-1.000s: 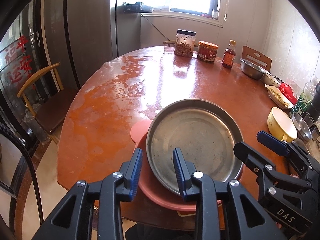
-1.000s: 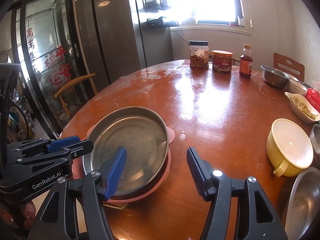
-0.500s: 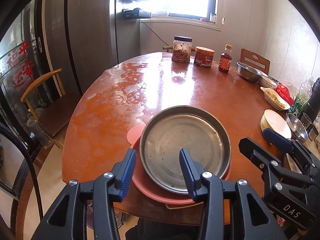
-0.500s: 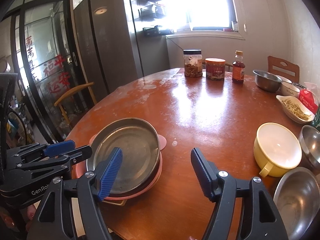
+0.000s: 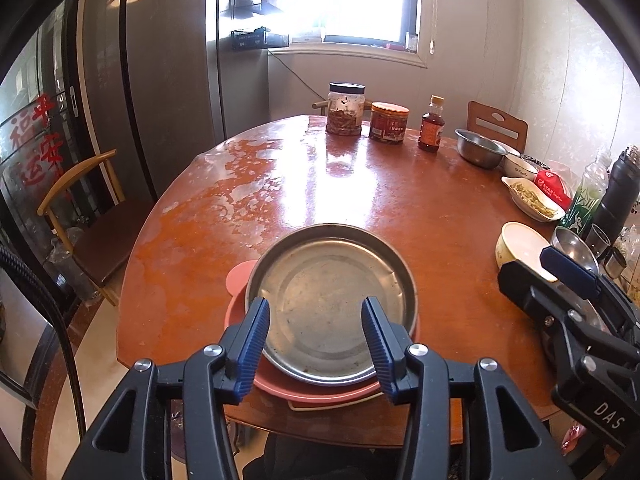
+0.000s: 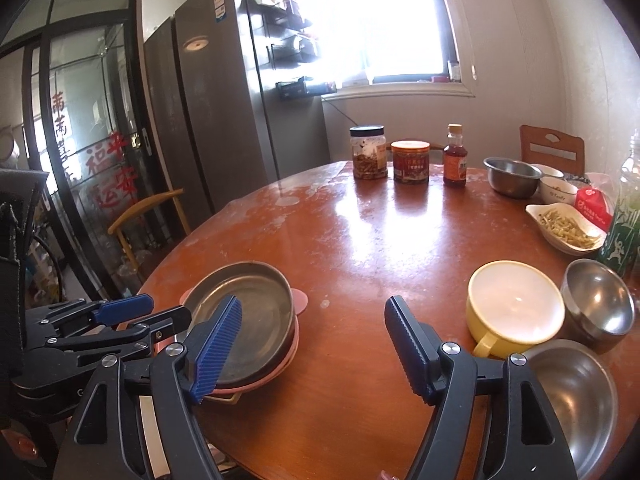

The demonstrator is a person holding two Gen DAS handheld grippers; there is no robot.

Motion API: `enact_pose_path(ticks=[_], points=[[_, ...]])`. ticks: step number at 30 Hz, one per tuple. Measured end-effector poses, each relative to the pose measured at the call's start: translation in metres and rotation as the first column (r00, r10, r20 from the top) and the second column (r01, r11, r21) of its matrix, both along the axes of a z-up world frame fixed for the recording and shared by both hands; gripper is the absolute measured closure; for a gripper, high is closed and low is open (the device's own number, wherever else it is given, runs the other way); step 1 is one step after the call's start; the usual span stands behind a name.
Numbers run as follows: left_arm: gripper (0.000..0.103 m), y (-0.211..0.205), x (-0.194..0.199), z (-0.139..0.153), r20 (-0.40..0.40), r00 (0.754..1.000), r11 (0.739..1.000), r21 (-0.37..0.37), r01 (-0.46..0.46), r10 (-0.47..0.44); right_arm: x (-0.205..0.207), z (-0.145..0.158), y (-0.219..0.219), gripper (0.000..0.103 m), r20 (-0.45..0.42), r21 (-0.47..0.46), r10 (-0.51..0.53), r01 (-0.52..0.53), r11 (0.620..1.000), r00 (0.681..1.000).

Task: Organize plates and bowls
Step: 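Lower the metal pan onto the pink plate and open the left gripper, then move both grippers to the rim of the large steel basin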

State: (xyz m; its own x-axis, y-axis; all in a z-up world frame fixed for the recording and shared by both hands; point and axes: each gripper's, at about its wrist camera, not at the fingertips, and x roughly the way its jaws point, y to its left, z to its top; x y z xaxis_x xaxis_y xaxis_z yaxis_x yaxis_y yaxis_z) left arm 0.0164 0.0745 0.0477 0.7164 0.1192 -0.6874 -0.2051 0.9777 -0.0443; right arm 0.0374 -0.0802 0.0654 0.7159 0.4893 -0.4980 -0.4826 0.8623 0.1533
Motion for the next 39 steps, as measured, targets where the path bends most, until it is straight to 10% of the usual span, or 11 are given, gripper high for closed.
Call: enact_pose_path(ticks=[39], points=[[0.051, -0.111, 0.016, 0.032, 0.046, 0.986, 0.987, 0.024, 0.161, -0.162, -0.031, 0.046, -0.147, 0.021, 0.12, 0.107, -0.214, 0.202, 0.974, 0.969]])
